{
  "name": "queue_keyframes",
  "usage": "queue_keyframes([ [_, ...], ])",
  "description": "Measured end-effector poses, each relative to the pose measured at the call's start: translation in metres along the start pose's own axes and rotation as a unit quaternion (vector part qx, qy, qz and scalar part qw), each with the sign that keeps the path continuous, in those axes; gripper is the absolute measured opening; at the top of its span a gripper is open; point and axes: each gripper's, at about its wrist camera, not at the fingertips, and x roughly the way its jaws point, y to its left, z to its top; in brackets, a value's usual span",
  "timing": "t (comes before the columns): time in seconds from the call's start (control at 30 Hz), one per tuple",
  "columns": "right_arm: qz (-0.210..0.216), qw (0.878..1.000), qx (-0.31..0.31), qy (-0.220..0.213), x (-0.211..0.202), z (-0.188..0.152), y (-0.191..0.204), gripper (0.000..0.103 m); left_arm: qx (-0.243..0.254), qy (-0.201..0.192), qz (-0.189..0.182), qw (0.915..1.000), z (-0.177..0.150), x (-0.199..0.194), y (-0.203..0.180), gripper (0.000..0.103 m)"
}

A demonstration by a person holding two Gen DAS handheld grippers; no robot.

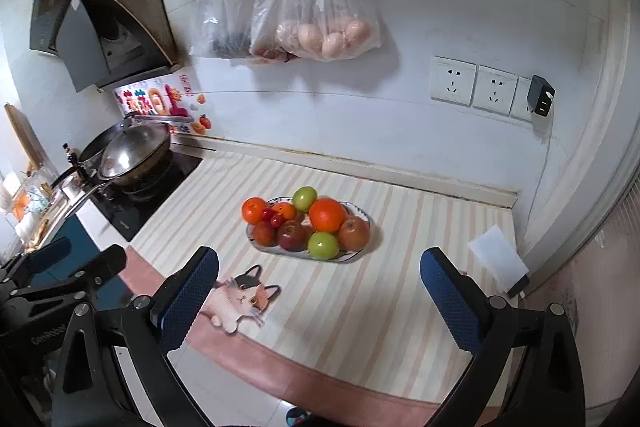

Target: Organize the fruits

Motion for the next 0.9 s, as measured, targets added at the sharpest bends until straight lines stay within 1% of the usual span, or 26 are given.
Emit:
queue_keyframes([
  [0.17,-0.014,1.000,0.005,0.008,0.033,0.015,-0.009,0.103,-0.002,0.001,0.010,0.9999,0.015,0.023,-0.002,0.101],
  [0.33,-0.021,1.000,0.006,0.022,0.072,0.027,-0.018,0.103,-0.003,0.019,0.016,0.9997,0.025,0.054,-0.008,0.101],
  [0.53,-0.026,0.999,0.010,0.043,0.107,0.030,-0.028,0.103,0.001,0.044,0.021,0.9988,0.030,0.086,-0.017,0.101],
  [0.77,-0.032,0.997,0.012,0.062,0.132,0.029,-0.038,0.103,0.004,0.062,0.022,0.9978,0.031,0.109,-0.025,0.101],
  [0.9,-0.033,0.997,0.012,0.065,0.135,0.029,-0.040,0.103,0.007,0.069,0.022,0.9973,0.030,0.116,-0.029,0.101],
])
